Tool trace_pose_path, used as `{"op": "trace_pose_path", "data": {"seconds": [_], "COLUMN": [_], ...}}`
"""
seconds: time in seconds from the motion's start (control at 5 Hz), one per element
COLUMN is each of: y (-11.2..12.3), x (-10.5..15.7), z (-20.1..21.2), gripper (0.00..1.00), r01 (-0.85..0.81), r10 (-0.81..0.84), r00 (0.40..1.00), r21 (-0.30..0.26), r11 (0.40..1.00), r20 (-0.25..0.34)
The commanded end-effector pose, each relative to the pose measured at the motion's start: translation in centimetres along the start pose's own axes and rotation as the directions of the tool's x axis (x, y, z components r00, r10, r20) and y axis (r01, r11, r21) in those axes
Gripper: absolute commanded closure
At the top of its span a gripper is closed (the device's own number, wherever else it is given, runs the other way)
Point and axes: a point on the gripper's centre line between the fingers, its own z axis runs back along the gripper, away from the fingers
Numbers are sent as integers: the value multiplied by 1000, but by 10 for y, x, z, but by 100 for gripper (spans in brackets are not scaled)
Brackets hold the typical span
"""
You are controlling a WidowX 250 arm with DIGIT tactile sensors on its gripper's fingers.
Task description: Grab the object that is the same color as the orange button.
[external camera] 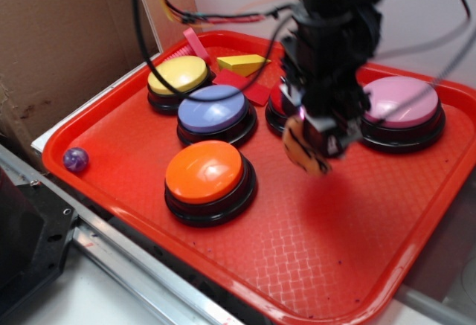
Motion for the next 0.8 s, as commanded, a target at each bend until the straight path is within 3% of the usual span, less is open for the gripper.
{"op": "trace_pose_path", "data": {"seconds": [0.0,0.4,0.6], "y": [38,75,80], "x": [-44,-84,-81], "z": [74,98,96], "gripper": [100,100,100], "r01": [-301,-402,-393], "r10": [301,407,396], "r00": [953,911,918], "r21": [-17,-81,-84], "r11": [953,912,916], "r20": [37,63,24]}}
